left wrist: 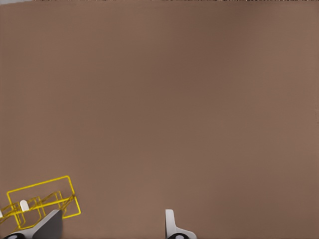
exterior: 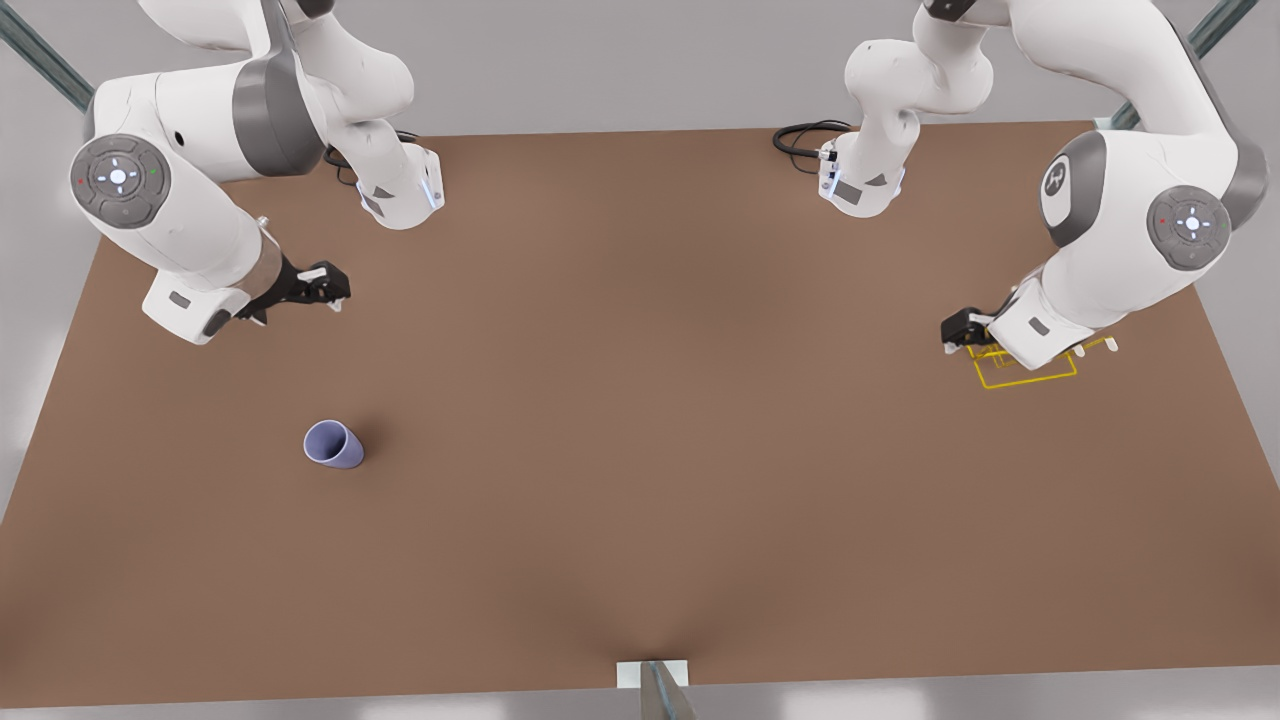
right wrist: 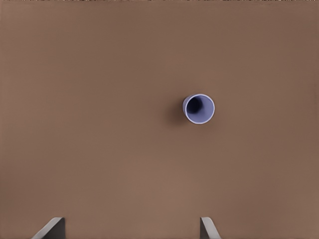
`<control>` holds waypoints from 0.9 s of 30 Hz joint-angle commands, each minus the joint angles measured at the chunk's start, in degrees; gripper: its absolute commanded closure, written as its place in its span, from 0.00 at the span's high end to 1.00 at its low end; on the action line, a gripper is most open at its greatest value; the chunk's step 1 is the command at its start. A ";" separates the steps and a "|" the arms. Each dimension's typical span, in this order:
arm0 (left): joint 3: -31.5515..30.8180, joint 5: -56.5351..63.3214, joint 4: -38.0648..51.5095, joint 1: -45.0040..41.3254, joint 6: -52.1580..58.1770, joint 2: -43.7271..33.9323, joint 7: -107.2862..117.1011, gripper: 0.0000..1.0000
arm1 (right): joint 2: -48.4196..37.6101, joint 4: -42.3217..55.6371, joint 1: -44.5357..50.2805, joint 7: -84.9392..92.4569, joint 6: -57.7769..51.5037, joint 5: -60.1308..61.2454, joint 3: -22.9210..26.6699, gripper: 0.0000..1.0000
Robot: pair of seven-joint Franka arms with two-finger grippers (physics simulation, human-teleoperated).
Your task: Place the cup on the cup holder
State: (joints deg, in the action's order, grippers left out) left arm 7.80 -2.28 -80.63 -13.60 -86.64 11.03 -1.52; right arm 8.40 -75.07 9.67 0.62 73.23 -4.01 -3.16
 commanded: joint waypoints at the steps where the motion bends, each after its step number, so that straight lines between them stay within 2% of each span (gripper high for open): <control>1: 0.02 0.00 0.03 0.06 -1.52 -0.05 0.11 1.00 | 0.22 0.02 0.00 -0.44 1.48 0.06 0.00 1.00; 3: 0.02 0.00 0.03 0.06 -1.52 -0.05 0.11 1.00 | 1.53 -0.07 0.09 0.09 3.58 -0.03 0.00 1.00; 7: 0.02 0.09 0.12 -0.03 -1.52 -0.31 0.64 1.00 | 16.39 0.02 0.09 -0.44 18.87 -0.56 0.70 1.00; 12: 0.28 0.00 0.03 0.15 -0.73 -0.22 0.11 1.00 | 22.37 -2.97 -2.20 0.61 25.02 0.15 1.14 1.00; 14: 0.28 0.00 0.03 0.15 -0.64 -0.14 0.11 1.00 | 21.14 -13.51 -5.09 4.48 34.78 2.43 1.05 1.00; 15: 0.28 0.00 -0.06 0.15 -0.64 -0.05 0.11 1.00 | 17.80 -20.37 -5.62 5.36 40.23 2.43 1.05 1.00; 24: 0.28 0.00 -0.14 0.32 -0.64 -0.05 0.11 1.00 | 10.59 -37.60 -7.47 11.51 60.45 2.34 2.54 1.00; 27: 0.28 0.00 -0.23 0.32 -0.64 -0.05 0.11 1.00 | 10.94 -38.39 -7.29 11.43 60.54 2.34 4.65 1.00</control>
State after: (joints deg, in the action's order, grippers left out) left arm 8.07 -2.32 -80.85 -13.25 -87.32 11.05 -1.42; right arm 19.38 -113.15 2.29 6.22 126.07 -1.76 1.02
